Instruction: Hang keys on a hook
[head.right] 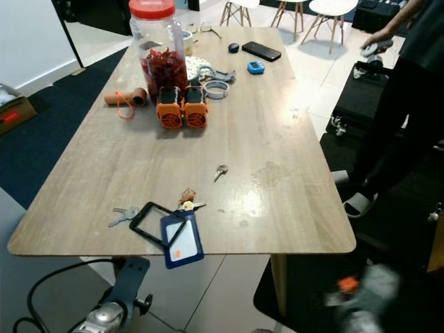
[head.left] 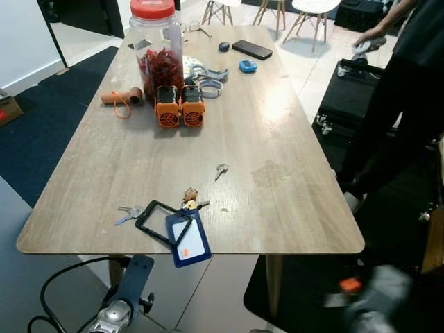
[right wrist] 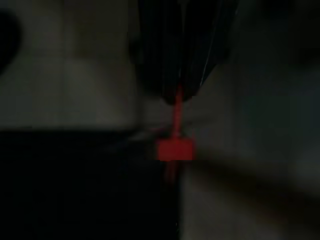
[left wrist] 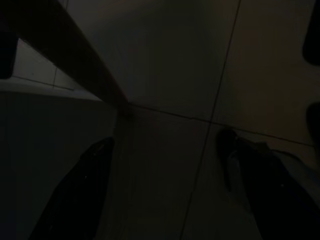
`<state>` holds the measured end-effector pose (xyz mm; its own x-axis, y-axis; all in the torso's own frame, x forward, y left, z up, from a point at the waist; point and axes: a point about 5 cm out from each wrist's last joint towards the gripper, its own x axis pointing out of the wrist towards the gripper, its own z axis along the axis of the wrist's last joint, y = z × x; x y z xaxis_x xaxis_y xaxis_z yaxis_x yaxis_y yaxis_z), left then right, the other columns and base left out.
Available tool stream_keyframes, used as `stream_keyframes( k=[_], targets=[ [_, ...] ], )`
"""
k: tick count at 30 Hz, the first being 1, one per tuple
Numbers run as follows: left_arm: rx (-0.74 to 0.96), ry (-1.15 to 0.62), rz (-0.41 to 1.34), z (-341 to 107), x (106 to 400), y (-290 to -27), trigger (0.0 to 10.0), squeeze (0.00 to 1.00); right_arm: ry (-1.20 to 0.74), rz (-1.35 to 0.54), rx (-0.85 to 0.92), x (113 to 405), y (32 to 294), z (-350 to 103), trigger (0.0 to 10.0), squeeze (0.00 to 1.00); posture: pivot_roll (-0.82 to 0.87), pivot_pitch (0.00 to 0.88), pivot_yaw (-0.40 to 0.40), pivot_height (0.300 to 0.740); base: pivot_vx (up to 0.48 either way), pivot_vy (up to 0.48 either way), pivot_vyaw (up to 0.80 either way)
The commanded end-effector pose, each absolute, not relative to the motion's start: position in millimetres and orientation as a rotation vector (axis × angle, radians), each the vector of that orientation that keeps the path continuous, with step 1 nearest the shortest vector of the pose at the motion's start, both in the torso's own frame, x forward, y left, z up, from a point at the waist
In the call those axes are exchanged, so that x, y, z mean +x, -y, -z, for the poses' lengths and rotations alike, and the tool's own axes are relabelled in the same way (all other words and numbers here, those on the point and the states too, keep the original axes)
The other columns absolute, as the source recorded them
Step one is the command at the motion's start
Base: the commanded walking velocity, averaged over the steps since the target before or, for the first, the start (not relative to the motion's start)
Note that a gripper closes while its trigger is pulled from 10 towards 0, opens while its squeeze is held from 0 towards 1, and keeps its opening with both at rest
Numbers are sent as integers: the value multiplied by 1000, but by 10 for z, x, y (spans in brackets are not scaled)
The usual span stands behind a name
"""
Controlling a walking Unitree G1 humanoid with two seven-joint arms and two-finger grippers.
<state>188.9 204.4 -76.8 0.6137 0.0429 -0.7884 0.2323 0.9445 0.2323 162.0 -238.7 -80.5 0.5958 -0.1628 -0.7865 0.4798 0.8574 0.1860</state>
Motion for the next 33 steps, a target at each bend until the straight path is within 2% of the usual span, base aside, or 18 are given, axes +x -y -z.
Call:
stream_keyframes(
  k=[1, 8, 15, 21, 22, 33],
  targets=[
    [343, -930, 123, 800, 1834, -2040, 10000, 0, -856, 379, 391, 1619, 2408, 800, 0, 0, 80, 41, -28, 740, 0, 0, 0],
    [318, -939, 103, 800, 1830, -2067, 10000, 0, -905, 323, 406, 1550, 2154, 898, 0, 0, 82, 28, -31, 740, 0, 0, 0],
    [220, -907, 83, 766, 1873, -2092, 10000, 0, -870, 310, 438, 1560, 2095, 899, 0, 0, 85, 22, -25, 740, 0, 0, 0],
    [169, -863, 39, 708, 1967, -2120, 10000, 0, -788, 401, 529, 1605, 2136, 865, 118, 0, 83, 16, -18, 740, 0, 0, 0],
    [167, -855, 39, 701, 1977, -2120, 10000, 0, -780, 397, 520, 1612, 2133, 860, 10000, 0, 82, 14, -16, 740, 0, 0, 0],
    [160, -835, 17, 692, 1979, -2131, 10000, 0, -745, 322, 536, 1693, 2031, 832, 10000, 0, 82, 11, -11, 740, 0, 0, 0]
  ],
)
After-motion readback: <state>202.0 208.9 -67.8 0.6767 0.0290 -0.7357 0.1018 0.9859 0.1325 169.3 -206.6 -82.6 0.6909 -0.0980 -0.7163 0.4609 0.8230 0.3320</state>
